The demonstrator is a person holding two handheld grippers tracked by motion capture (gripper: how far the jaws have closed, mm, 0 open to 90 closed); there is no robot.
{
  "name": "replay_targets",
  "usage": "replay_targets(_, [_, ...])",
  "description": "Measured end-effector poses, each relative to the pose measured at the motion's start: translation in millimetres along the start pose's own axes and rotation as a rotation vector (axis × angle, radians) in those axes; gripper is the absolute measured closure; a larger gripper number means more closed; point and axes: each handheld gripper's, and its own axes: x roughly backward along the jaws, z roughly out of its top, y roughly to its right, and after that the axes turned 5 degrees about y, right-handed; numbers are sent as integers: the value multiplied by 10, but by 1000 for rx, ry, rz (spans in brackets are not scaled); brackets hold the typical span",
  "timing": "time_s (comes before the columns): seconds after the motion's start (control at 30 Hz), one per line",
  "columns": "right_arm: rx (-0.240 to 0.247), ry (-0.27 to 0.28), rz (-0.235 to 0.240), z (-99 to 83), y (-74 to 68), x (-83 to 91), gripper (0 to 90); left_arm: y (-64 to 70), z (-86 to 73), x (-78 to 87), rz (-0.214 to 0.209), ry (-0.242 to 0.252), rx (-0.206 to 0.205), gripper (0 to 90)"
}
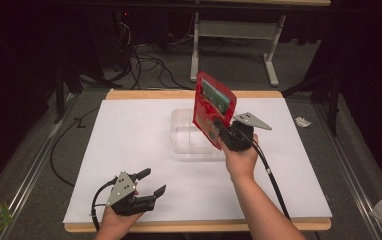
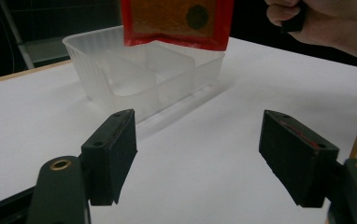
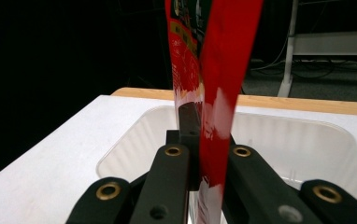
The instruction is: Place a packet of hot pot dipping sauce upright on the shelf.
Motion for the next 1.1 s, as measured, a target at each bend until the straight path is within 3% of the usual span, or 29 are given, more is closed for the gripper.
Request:
replay_targets(0.4, [-26, -15, -95, -40, -39, -364, 900, -11, -4, 1, -4, 5, 5, 282])
replay_targets(0.8, [-30, -51, -130, -197, -43, -574, 900, -14, -10, -9, -9, 1, 3, 282])
replay_targets(1.1, [-34, -63, -130, -303, -65, -607, 900, -10, -12, -16, -12, -2, 2, 282])
